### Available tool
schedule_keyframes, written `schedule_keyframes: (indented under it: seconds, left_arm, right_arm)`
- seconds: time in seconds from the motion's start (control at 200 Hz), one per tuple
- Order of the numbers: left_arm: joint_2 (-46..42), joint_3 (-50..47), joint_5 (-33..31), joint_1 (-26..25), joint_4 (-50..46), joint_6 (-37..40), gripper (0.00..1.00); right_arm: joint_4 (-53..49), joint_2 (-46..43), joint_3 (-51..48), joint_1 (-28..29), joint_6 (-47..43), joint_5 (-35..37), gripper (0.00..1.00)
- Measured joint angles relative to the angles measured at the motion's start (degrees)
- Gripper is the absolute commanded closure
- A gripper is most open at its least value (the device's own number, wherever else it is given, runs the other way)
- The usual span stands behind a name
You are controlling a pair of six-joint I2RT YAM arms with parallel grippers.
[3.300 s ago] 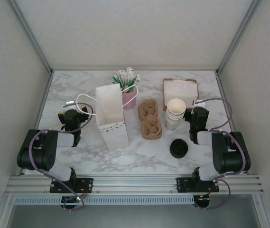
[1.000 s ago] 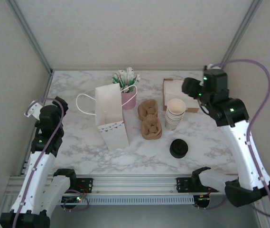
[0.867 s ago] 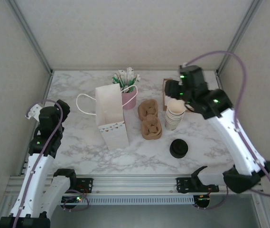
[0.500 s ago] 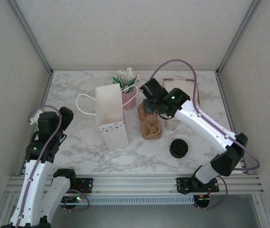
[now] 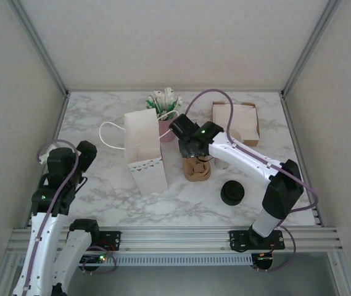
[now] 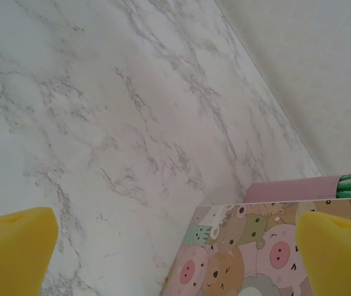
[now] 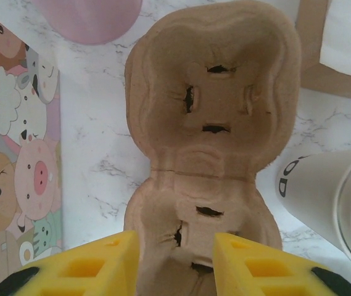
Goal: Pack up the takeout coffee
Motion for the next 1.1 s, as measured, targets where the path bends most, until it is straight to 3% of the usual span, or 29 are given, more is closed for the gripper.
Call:
schedule_keyframes:
  seconds: [0.355, 0.796, 0.901, 1.101]
  left_arm:
    - [-1.99, -0.02, 0.22, 0.00, -1.51, -0.24, 0.01]
    - [-2.89, -0.02, 2.05, 0.00, -2.78, -0.31, 0.03]
    - [-2.89, -0.02, 2.36, 0.00, -2.75, -0.63, 0.07]
    - [-2.86, -0.02, 2.75, 0.00, -2.71, -0.94, 0.10]
  right_arm:
    - [3.13, 1.68, -1.49, 0.00, 0.17, 2.62, 0.62]
    - [-1.97, -16.57, -2.08, -0.44, 0.04, 8.35, 0.57]
    - [-3.82, -20.20, -2.71, -4.20, 0.44, 9.03, 0.57]
    - [-3.93, -28.26, -7.89, -16.59, 1.09, 8.11, 0.59]
